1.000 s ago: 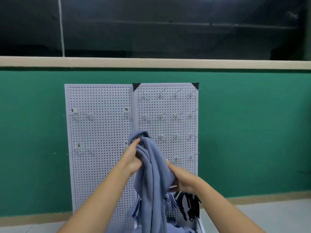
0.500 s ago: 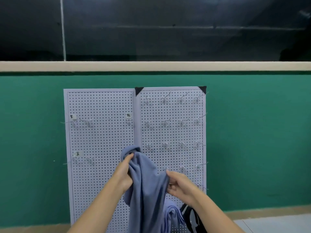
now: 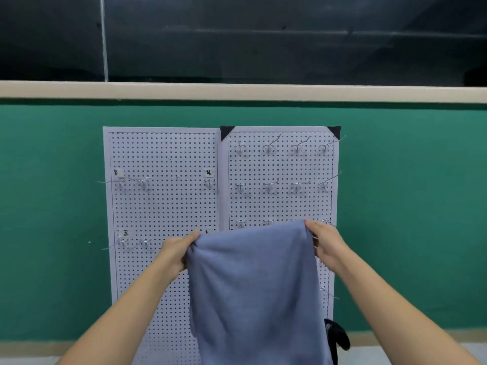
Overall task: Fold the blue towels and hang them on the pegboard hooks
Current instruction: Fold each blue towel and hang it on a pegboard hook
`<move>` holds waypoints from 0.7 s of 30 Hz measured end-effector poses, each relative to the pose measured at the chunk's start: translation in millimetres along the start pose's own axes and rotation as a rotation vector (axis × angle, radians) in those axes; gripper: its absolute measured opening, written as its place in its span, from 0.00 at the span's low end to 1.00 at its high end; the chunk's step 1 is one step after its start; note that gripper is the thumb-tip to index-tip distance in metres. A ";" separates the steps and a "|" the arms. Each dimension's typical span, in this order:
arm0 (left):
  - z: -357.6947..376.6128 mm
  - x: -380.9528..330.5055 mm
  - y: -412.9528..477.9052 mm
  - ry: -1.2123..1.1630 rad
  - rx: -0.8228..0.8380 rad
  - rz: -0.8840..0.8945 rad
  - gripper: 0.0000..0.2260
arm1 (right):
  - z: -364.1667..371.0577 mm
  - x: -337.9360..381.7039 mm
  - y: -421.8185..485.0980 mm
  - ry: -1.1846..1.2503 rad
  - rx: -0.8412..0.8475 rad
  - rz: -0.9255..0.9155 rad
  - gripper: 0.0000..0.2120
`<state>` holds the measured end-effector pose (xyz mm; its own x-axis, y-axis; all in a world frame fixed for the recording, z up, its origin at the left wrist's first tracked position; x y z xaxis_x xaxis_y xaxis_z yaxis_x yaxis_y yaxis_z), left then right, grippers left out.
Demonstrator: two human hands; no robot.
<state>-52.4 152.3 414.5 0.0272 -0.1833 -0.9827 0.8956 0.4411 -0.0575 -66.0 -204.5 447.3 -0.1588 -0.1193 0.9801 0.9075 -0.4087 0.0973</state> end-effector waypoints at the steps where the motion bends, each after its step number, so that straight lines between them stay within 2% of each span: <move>1: 0.8 -5.1 -2.6 -0.006 0.009 -0.002 0.11 | -1.5 3.9 2.1 0.015 -0.011 0.008 0.10; 4: 5.5 -17.7 -5.8 -0.014 0.080 -0.003 0.09 | -6.6 13.0 7.7 0.063 -0.034 0.041 0.07; 8: 9.4 -29.2 -8.0 0.044 0.180 0.029 0.06 | -5.8 13.9 10.9 0.047 0.030 0.063 0.05; 10: 13.1 -33.0 -10.4 0.151 0.224 0.090 0.09 | -4.3 14.5 11.7 0.023 0.055 0.046 0.07; 14: 11.5 -39.3 -8.1 0.383 0.152 0.218 0.12 | -0.9 17.5 8.5 -0.134 0.091 -0.071 0.08; 17: 11.0 -28.1 0.0 0.228 0.118 0.087 0.11 | 1.7 12.0 4.1 -0.340 0.102 -0.146 0.08; 21: 12.1 -5.5 7.2 0.083 0.138 -0.112 0.11 | -4.2 -5.4 8.6 -0.319 0.050 -0.055 0.11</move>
<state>-40.7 145.9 421.7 -0.1076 -0.1491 -0.9830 0.9435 0.2965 -0.1482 -59.0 -211.1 442.1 -0.0856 0.1942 0.9772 0.9201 -0.3608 0.1523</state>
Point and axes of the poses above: each hand's wrist, its own y-axis towards the middle knuckle, its own z-axis out of the palm, x = y × z, the point moved 10 cm from there along y, towards the middle knuckle, and after that the axes turned 12 degrees about -x, right-handed, at the moved point
